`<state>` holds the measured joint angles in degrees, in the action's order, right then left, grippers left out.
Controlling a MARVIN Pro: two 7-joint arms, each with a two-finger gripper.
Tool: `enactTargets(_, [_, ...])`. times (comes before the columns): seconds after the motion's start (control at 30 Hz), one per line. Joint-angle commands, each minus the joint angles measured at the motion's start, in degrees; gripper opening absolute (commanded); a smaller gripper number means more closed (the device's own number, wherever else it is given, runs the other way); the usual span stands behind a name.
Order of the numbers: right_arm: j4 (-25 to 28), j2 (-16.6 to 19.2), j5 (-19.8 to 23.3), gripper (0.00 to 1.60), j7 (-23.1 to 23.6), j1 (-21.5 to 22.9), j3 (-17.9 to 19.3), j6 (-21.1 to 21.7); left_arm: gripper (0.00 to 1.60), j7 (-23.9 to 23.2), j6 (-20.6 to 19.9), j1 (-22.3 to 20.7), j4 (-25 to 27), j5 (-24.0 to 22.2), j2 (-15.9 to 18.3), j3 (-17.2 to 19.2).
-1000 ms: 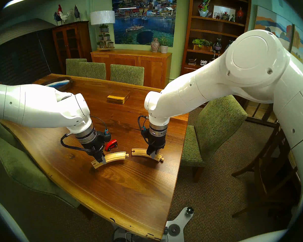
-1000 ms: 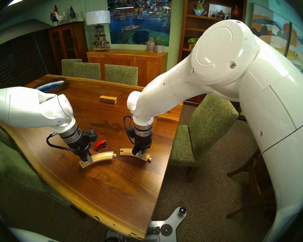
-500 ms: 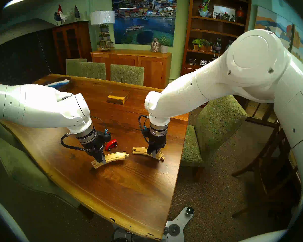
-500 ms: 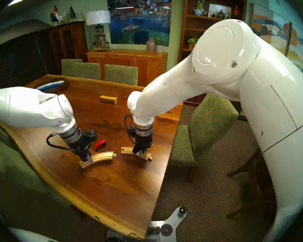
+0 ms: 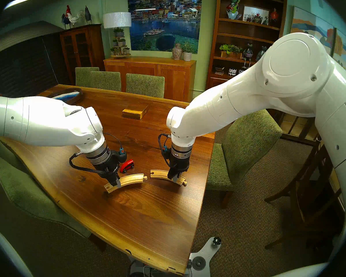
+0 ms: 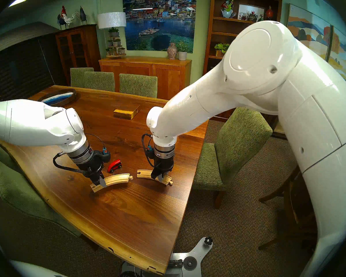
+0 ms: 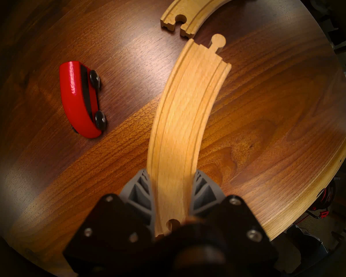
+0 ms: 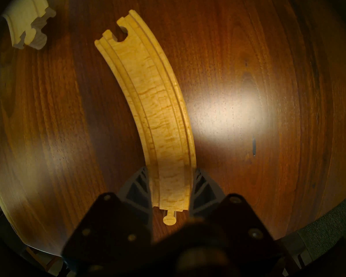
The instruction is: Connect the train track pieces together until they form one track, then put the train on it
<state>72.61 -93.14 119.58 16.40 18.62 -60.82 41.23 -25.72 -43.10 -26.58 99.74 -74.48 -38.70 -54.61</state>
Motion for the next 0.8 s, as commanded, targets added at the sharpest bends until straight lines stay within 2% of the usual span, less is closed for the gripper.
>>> enactTargets(0.0, [-0.3,0.9,-0.2,0.0,-0.4,2.4,0.2,-0.4,0.0,0.1,-0.1,-1.6,0.0,0.0,0.1,1.0])
enactTargets(0.77, [-2.3,0.0,-0.7,0.0,0.6,0.6,-0.1,0.8,0.0,0.2,-0.1,-1.7,0.1,0.0,0.1,1.0])
